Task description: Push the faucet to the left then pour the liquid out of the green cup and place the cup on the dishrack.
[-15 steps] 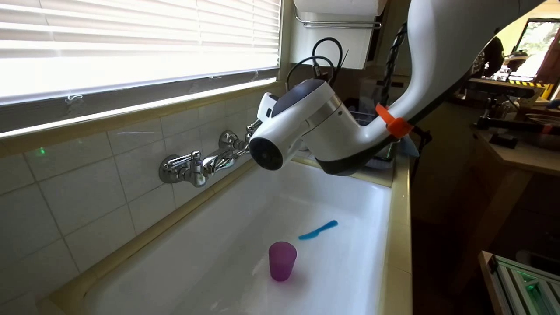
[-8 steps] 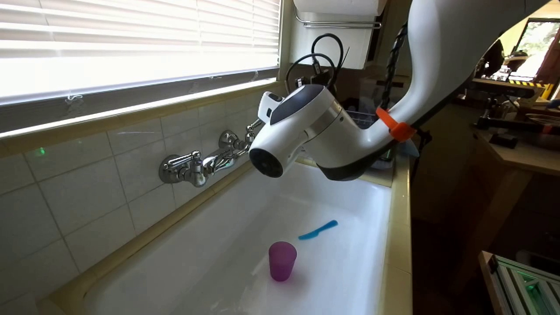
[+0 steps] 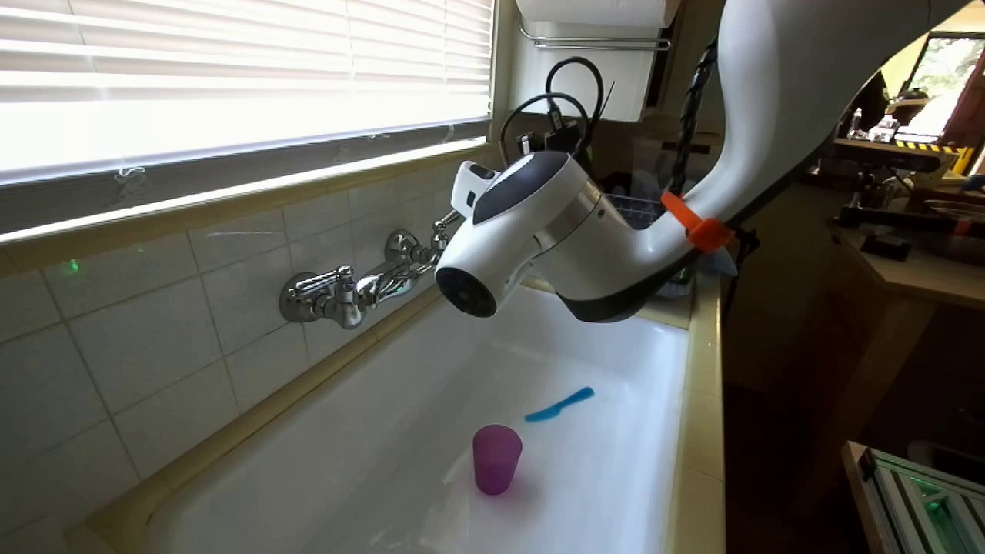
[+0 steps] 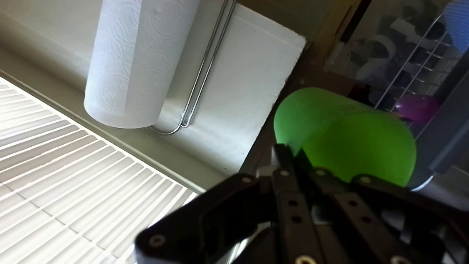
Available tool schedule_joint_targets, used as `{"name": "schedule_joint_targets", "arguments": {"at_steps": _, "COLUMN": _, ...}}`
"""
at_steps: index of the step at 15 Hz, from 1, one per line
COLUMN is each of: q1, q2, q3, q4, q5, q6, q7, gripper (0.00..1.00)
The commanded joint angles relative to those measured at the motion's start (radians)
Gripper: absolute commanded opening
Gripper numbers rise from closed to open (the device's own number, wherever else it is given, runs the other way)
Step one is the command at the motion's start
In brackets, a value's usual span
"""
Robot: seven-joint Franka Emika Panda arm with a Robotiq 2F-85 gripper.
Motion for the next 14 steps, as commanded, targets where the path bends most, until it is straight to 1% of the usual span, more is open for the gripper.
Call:
{"name": "schedule_joint_targets", "arguments": {"at_steps": 1, "q1": 0.000, "q2": -0.013, "q3": 0.009, "q4": -0.032, "q5": -0.034, "q6": -0.029, "q7": 0.006, "gripper": 0.01}}
{"name": "schedule_joint_targets", "arguments": {"at_steps": 2, "q1": -0.005, "q2": -0.017, "q3": 0.016, "q4": -0.032, "q5": -0.025, "q6": -0.009, "q7": 0.007, "gripper": 0.01}}
{"name": "schedule_joint_targets", "arguments": {"at_steps": 3, "q1": -0.002, "q2": -0.015, "q3": 0.013, "q4": -0.031, "q5": -0.032, "q6": -0.025, "q7": 0.007, "gripper": 0.01}}
{"name": "schedule_joint_targets", "arguments": {"at_steps": 6, "q1": -0.014, "q2": -0.026, "q3": 0.028, "q4": -0.028, "q5": -0.009, "q6": 0.026, "q7": 0.012, "gripper": 0.01}}
{"name": "schedule_joint_targets", "arguments": {"at_steps": 9, "q1": -0.018, "q2": -0.031, "q3": 0.034, "q4": -0.025, "q5": 0.003, "q6": 0.034, "q7": 0.009, "gripper": 0.01}}
{"name": "schedule_joint_targets", "arguments": {"at_steps": 11, "q1": -0.033, "q2": -0.041, "q3": 0.042, "q4": -0.021, "q5": 0.037, "q6": 0.073, "q7": -0.008, "gripper": 0.01}}
{"name": "schedule_joint_targets", "arguments": {"at_steps": 14, "q1": -0.062, "q2": -0.066, "q3": 0.051, "q4": -0.012, "q5": 0.105, "q6": 0.178, "q7": -0.001, "gripper": 0.01}}
